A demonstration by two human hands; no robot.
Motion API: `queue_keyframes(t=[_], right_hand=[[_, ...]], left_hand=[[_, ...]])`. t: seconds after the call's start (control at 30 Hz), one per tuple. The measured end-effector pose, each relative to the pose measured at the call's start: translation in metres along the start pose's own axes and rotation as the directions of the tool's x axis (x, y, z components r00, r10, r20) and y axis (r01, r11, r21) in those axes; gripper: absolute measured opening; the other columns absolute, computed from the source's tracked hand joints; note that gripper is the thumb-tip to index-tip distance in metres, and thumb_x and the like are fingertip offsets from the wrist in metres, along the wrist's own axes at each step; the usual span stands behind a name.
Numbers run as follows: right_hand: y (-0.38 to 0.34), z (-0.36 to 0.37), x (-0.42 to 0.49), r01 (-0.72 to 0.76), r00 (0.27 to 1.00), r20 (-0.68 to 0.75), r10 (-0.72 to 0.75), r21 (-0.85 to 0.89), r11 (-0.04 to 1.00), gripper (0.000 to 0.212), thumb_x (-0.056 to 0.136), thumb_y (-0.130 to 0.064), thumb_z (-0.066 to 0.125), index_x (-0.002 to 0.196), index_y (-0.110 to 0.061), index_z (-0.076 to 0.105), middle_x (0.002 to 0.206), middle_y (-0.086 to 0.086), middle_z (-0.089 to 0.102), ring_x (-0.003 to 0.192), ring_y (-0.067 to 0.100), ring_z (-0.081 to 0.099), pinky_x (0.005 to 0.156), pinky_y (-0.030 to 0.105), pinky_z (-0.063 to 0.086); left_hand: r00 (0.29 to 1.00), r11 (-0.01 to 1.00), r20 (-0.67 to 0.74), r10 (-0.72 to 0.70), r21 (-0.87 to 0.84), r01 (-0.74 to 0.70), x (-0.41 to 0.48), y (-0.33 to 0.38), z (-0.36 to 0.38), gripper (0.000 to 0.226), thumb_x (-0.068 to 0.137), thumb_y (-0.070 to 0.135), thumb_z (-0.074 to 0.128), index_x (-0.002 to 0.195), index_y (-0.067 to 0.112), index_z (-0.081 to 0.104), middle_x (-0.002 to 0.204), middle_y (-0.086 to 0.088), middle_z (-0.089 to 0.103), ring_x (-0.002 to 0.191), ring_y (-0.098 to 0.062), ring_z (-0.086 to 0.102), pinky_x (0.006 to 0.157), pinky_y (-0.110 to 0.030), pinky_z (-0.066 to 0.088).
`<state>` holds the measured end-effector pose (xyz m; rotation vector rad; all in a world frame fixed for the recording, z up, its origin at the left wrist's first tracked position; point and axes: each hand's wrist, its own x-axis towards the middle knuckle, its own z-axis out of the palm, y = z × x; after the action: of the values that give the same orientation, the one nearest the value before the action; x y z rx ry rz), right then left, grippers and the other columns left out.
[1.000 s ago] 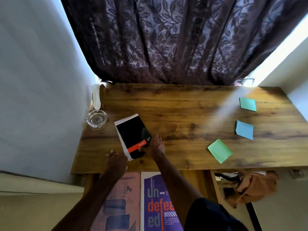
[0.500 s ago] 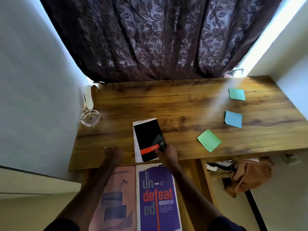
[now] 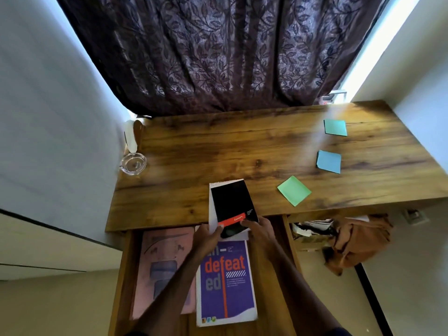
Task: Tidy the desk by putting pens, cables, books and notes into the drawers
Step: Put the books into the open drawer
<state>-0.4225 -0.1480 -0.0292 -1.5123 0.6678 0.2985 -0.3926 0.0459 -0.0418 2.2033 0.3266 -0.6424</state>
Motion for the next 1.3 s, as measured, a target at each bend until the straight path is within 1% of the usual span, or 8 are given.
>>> queue_keyframes(t=[0.17,0.37,0.63,0.7,0.8,1.03,1.13,1.3], right_hand=[[-0.009,-0.009,-0.007,0.046,0.992,0.111,-0.053,0.061,0.997,0.023,0.090,-0.016,0.074,0.110,-0.010,0.064,0.102,0.006,0.075,0.094,0.019,0.075,0.069,0.031,0.061],[-0.033,-0.007,0.011,0.027,0.989,0.146,-0.022,-0.033,0.999,0.013,0.097,-0.015,0.063,0.109,-0.010,0.064,0.104,0.010,0.073,0.085,0.014,0.075,0.063,0.021,0.056],[-0.086,0.003,0.027,0.472,0.877,0.053,-0.477,-0.278,0.837,0.023,0.094,-0.007,0.065,0.116,-0.013,0.058,0.100,-0.010,0.066,0.090,-0.002,0.066,0.065,0.012,0.052],[-0.089,0.002,0.036,0.525,0.841,0.050,-0.539,-0.317,0.790,0.022,0.092,-0.008,0.066,0.112,-0.015,0.058,0.101,-0.009,0.066,0.094,0.001,0.066,0.069,0.018,0.055],[-0.087,0.000,0.047,0.572,0.795,0.059,-0.604,-0.404,0.713,0.020,0.091,-0.003,0.065,0.104,-0.013,0.055,0.097,-0.014,0.061,0.090,-0.008,0.061,0.062,0.013,0.051],[-0.070,-0.010,0.062,0.518,0.820,0.031,-0.571,-0.464,0.719,0.028,0.091,0.004,0.064,0.119,0.002,0.061,0.109,-0.001,0.062,0.101,0.013,0.064,0.073,0.007,0.049],[-0.073,-0.015,0.055,0.544,0.816,0.048,-0.576,-0.398,0.738,0.036,0.094,-0.002,0.062,0.129,-0.004,0.055,0.118,-0.001,0.062,0.102,0.004,0.062,0.070,0.008,0.052],[-0.056,-0.043,0.024,0.421,0.894,0.020,-0.447,-0.378,0.824,0.032,0.096,-0.011,0.063,0.126,-0.013,0.053,0.120,0.003,0.062,0.108,0.018,0.063,0.080,0.036,0.060]], left_hand=[[0.986,0.968,0.167,0.001,-0.248,0.041,0.007,0.009,-0.010,0.040,0.099,0.028,0.063,0.128,0.003,0.050,0.100,-0.009,0.065,0.057,-0.006,0.070,0.048,-0.017,0.051],[0.968,0.969,0.171,0.183,-0.200,-0.148,0.015,0.008,-0.039,0.052,0.099,0.039,0.059,0.144,0.018,0.043,0.128,-0.008,0.064,0.104,-0.018,0.067,0.080,-0.034,0.059],[0.888,0.865,-0.094,0.451,-0.200,-0.461,0.025,0.054,-0.072,0.034,0.101,0.022,0.060,0.131,0.010,0.052,0.102,-0.008,0.069,0.090,-0.011,0.066,0.074,-0.022,0.056],[0.837,0.811,-0.154,0.524,-0.208,-0.546,0.028,0.068,-0.075,0.028,0.102,0.026,0.058,0.126,0.012,0.054,0.108,-0.016,0.069,0.093,-0.015,0.067,0.076,-0.033,0.058],[0.791,0.769,-0.223,0.570,-0.197,-0.609,0.032,0.080,-0.073,0.033,0.102,0.023,0.057,0.134,0.014,0.053,0.124,-0.001,0.066,0.111,-0.005,0.064,0.085,-0.018,0.056],[0.803,0.814,-0.179,0.569,-0.018,-0.581,0.035,0.074,-0.044,0.032,0.103,0.040,0.050,0.100,0.010,0.060,0.087,-0.006,0.066,0.088,-0.028,0.069,0.068,-0.023,0.052],[0.799,0.818,-0.231,0.555,-0.022,-0.574,0.031,0.081,-0.040,0.022,0.104,0.021,0.055,0.109,0.001,0.063,0.082,0.010,0.058,0.075,-0.010,0.062,0.061,-0.006,0.039],[0.864,0.859,-0.093,0.495,-0.097,-0.503,0.012,0.084,-0.028,0.013,0.102,0.027,0.057,0.091,0.021,0.058,0.074,0.009,0.061,0.063,0.003,0.058,0.056,-0.012,0.041]])
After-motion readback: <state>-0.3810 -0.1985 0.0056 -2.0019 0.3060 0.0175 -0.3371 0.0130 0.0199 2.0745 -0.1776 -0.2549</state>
